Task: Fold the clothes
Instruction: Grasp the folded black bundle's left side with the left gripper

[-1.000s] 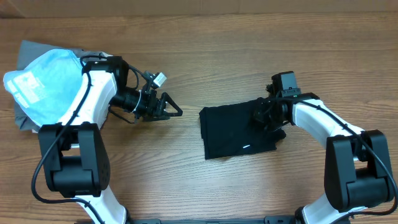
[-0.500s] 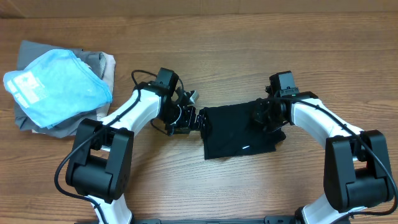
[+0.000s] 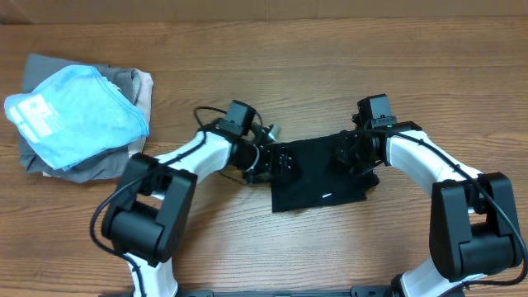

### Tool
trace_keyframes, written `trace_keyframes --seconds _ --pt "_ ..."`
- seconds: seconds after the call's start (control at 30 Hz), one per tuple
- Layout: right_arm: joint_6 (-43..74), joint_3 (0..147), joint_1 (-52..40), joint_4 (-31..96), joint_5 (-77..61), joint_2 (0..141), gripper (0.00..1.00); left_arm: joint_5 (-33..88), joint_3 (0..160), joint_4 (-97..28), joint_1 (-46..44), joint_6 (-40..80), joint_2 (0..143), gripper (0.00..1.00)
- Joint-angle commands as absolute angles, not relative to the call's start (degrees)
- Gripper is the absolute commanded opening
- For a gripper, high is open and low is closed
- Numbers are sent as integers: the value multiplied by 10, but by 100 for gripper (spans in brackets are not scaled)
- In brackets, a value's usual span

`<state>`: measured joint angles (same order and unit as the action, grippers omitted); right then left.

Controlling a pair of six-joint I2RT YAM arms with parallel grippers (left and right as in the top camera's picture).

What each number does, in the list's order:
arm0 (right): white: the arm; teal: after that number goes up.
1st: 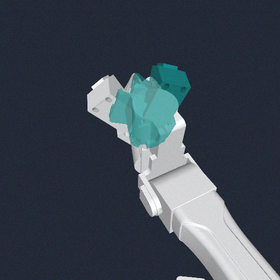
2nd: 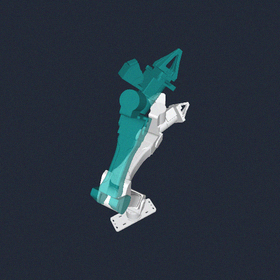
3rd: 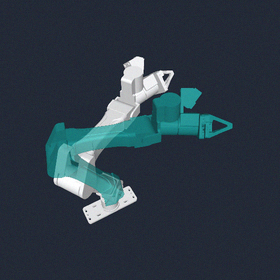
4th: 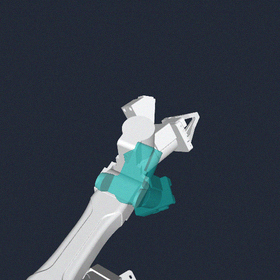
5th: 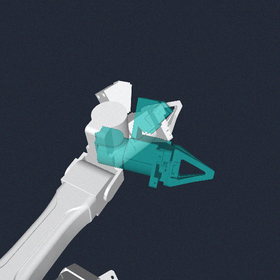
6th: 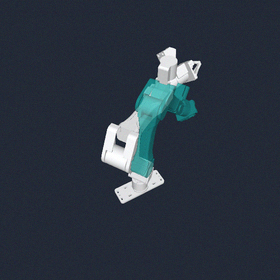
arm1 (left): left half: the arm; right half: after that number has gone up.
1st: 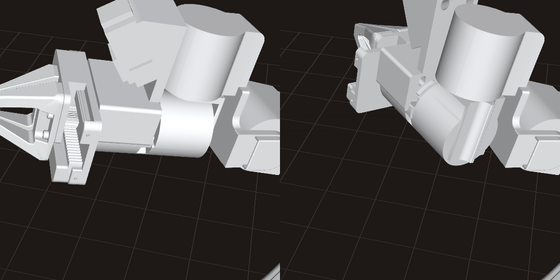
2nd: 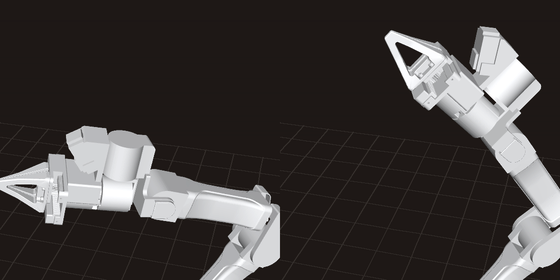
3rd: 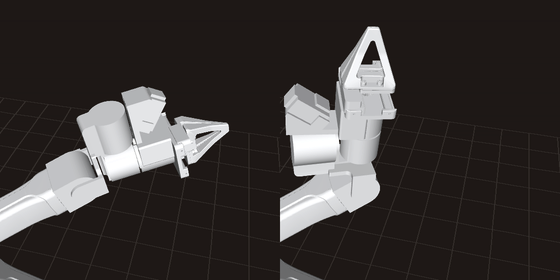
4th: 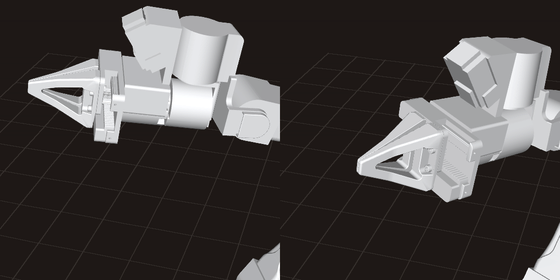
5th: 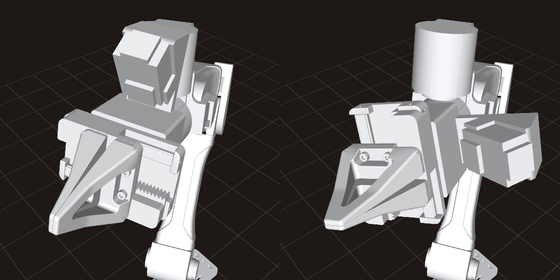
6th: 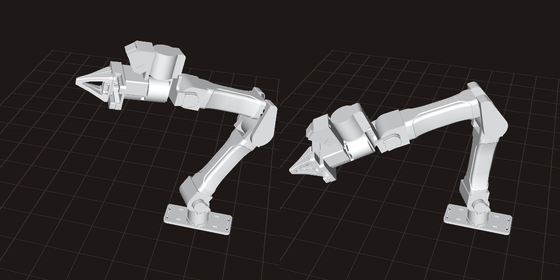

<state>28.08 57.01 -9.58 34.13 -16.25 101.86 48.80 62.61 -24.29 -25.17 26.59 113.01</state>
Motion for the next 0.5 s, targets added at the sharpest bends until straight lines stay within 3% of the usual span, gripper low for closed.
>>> trace_keyframes --seconds 0.0,0.1,0.23,0.37,0.47 --pt "276 571 -102 350 -151 1032 4 481 604 -250 -271 301 1178 88" --pt "274 571 -102 350 -151 1032 4 480 604 -250 -270 301 1177 73" --pt "272 571 -102 350 -151 1032 4 479 604 -243 -270 300 1177 38" --pt "269 571 -101 353 -151 1030 4 484 607 -237 -266 286 1175 15" --pt "241 574 -97 361 -151 1011 4 494 614 -239 -260 265 1171 4"
